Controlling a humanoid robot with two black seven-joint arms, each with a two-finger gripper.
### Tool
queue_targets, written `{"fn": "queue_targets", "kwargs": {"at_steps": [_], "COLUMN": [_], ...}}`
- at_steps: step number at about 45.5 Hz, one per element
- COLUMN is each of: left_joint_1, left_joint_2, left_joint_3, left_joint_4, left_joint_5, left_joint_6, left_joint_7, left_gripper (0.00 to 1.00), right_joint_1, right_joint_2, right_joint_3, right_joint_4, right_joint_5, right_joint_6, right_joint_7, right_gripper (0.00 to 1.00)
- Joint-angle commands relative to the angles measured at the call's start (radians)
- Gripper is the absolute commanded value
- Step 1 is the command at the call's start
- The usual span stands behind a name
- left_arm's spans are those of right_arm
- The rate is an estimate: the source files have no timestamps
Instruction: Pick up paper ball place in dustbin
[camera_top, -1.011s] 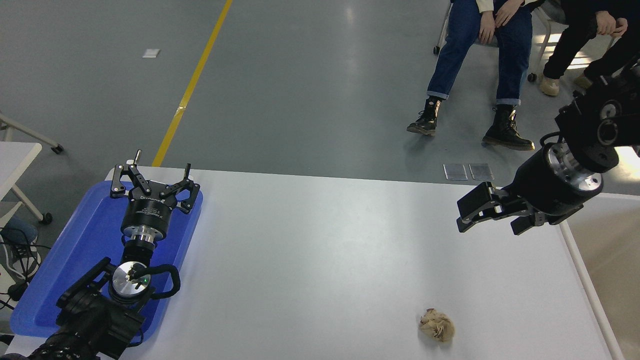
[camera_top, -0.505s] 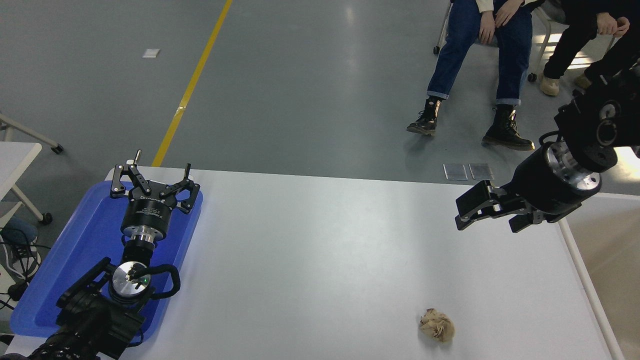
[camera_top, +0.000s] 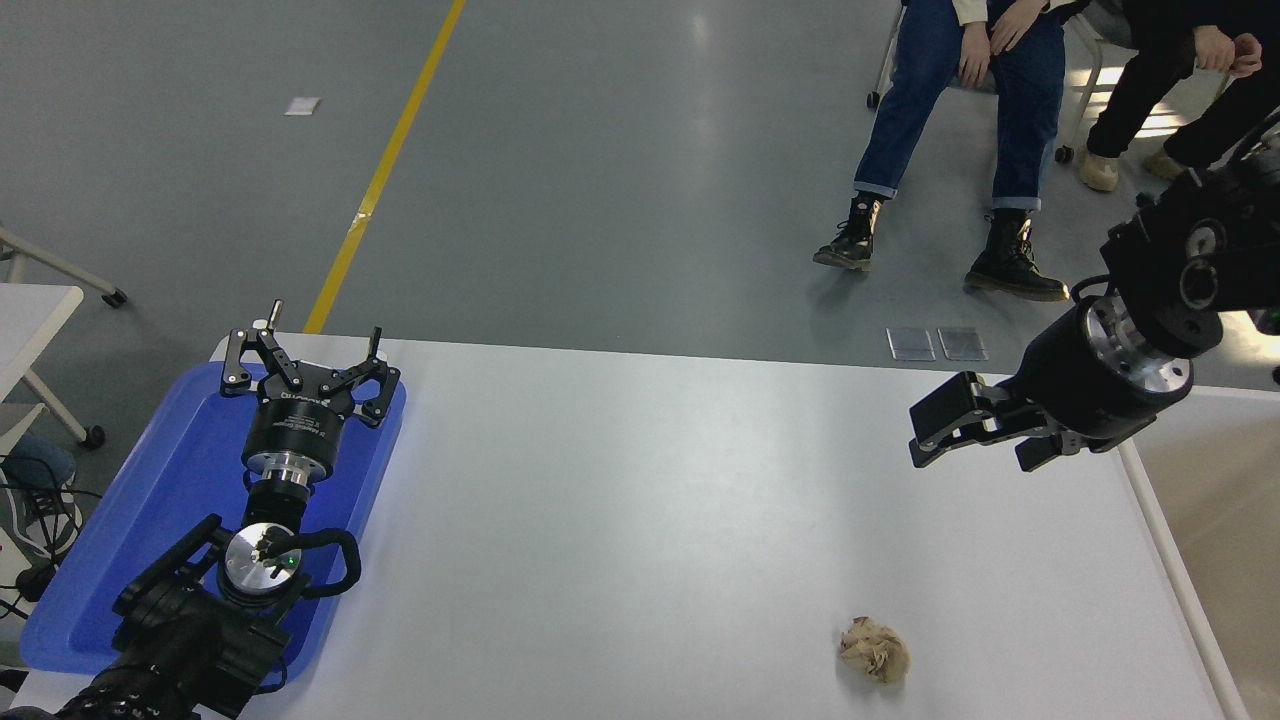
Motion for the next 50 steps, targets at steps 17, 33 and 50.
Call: {"fn": "queue_targets", "kwargs": {"at_steps": [17, 33, 50], "left_joint_1": [0.000, 0.000, 0.000], "left_joint_2": [0.000, 0.000, 0.000], "left_joint_3": [0.000, 0.000, 0.000], "left_joint_4": [-0.001, 0.000, 0.000], "left_joint_5": [0.000, 0.000, 0.000], "left_joint_6": [0.000, 0.000, 0.000], "left_joint_7": [0.000, 0.000, 0.000], "left_gripper": [1.00, 1.00, 1.00], "right_joint_1": [-0.303, -0.545, -0.769], "right_joint_2": [-0.002, 0.016, 0.065], "right_joint_3": [0.156, 0.289, 0.348], "right_joint_4": [-0.078, -0.190, -0.359], "right_joint_5": [-0.020, -0.074, -0.264], "right_joint_6": [-0.082, -0.177, -0.298], "right_joint_7": [0.001, 0.001, 0.004], "right_gripper": [1.00, 1.00, 1.00]}}
